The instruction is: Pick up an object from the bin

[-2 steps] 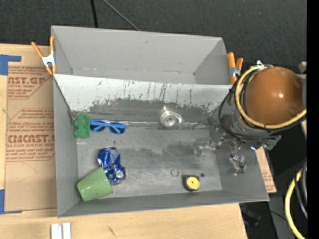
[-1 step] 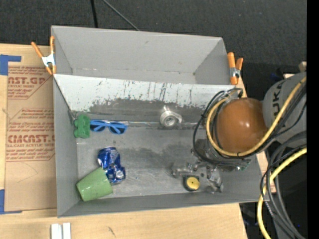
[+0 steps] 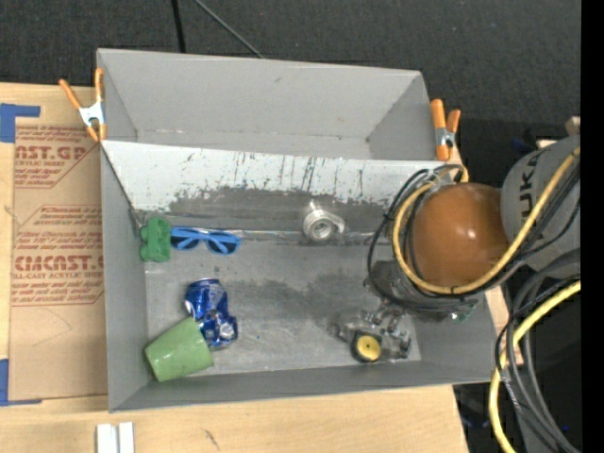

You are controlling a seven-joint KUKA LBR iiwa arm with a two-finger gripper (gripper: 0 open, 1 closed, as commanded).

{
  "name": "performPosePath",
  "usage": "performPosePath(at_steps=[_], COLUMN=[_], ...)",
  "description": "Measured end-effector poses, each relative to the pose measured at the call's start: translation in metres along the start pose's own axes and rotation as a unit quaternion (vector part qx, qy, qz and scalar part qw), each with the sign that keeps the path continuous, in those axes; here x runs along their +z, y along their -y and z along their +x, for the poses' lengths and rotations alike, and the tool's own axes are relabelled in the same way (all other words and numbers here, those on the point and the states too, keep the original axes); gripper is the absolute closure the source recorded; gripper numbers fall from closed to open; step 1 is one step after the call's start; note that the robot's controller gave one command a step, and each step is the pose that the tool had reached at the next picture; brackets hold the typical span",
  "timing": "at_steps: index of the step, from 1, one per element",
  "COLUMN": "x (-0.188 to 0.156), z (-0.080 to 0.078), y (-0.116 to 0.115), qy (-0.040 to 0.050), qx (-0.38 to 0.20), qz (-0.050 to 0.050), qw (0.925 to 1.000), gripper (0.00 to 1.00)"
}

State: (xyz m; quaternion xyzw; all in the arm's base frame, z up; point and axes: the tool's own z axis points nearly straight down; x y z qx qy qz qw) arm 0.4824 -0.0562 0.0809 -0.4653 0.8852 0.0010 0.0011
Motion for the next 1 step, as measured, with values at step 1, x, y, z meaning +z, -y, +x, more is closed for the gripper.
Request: performPosePath(at_steps=[1], x=[-0.1675], z=[-0.0106], y=[0.0247], qy=[0.0015], qx=[-0.018], qz=[0.004], qw=[0.9998], gripper=[1.00])
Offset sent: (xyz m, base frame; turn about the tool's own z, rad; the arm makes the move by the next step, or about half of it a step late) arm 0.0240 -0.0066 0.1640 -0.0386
